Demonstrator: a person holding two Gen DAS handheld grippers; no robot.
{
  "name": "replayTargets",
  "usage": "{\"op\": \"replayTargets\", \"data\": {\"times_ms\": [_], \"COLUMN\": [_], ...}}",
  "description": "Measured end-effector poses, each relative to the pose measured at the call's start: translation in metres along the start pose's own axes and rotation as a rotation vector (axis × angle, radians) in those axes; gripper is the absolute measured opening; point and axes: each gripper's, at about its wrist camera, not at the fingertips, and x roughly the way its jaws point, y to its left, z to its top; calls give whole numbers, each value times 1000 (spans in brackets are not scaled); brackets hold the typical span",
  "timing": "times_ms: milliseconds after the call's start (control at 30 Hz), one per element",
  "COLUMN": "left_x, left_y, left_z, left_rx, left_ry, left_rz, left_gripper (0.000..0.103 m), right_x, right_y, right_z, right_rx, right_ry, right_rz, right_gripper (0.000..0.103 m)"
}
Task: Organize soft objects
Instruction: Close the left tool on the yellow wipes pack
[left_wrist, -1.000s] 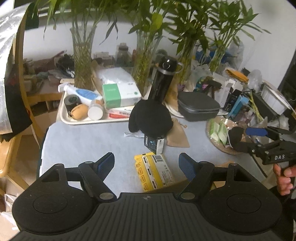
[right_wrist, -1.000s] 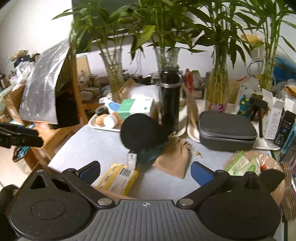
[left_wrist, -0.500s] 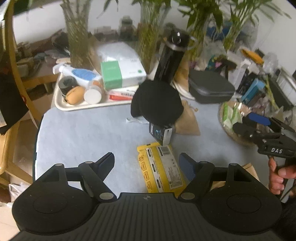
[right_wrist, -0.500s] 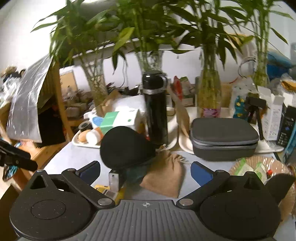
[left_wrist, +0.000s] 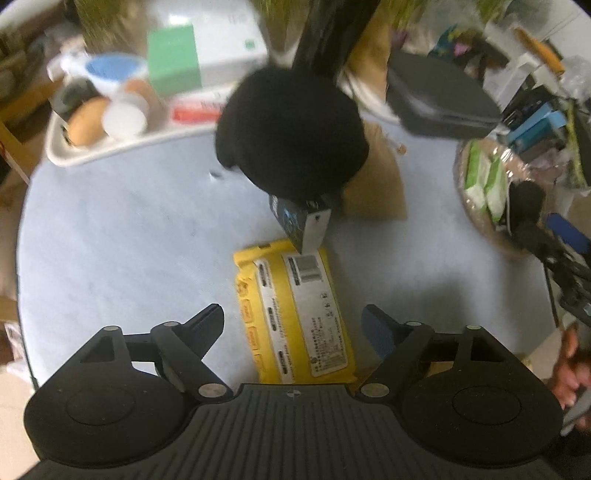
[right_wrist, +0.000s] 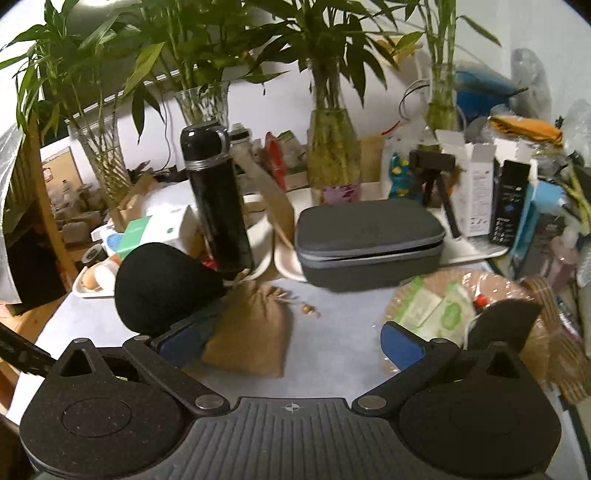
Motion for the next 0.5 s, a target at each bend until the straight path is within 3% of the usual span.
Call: {"op": "replayTargets", "data": {"times_ms": [500], "left_x": [81], "left_y": [11], "left_z": [48], "left_rx": [-115], "left_ry": [265], "left_rz": [33], "left_gripper": [87], "right_x": [-8], "right_y": [-14], "right_z": [6], "right_rx": [62], "right_ry": [-22], "right_rz": [1], "right_gripper": [103]}}
